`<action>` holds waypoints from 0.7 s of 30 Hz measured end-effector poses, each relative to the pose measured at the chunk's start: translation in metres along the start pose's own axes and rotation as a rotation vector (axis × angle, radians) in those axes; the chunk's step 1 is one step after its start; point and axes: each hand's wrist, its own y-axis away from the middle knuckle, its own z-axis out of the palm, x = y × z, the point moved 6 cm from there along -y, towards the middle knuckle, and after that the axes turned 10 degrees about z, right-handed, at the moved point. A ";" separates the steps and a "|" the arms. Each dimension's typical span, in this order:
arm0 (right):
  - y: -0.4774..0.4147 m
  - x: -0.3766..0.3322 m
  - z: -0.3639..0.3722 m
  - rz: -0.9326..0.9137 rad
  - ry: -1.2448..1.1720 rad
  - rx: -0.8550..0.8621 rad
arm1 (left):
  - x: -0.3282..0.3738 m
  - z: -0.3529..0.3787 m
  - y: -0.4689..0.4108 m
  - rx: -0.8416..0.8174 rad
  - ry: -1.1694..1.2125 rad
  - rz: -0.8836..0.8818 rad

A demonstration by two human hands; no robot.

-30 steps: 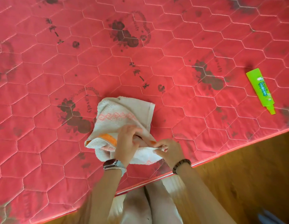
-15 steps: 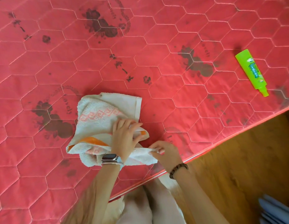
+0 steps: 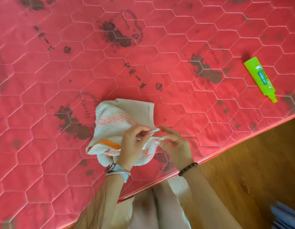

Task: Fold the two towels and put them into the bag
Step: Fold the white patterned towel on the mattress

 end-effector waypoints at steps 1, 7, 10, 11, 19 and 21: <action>0.001 -0.008 0.005 -0.026 0.005 -0.029 | 0.005 -0.003 0.001 -0.003 0.008 0.004; 0.005 -0.033 0.007 -0.052 0.115 0.004 | 0.018 -0.020 0.002 -0.036 -0.012 0.014; 0.010 -0.051 0.006 -0.074 0.050 -0.013 | -0.005 -0.028 0.006 -0.054 -0.127 -0.039; 0.012 -0.057 0.006 -0.087 0.032 -0.030 | -0.015 -0.032 0.008 -0.042 -0.199 -0.057; 0.015 -0.088 -0.017 -0.160 -0.034 -0.004 | -0.073 -0.087 0.043 0.280 -0.688 -0.588; 0.011 -0.089 -0.021 -0.153 -0.032 0.025 | -0.085 -0.093 0.054 0.234 -0.662 -0.672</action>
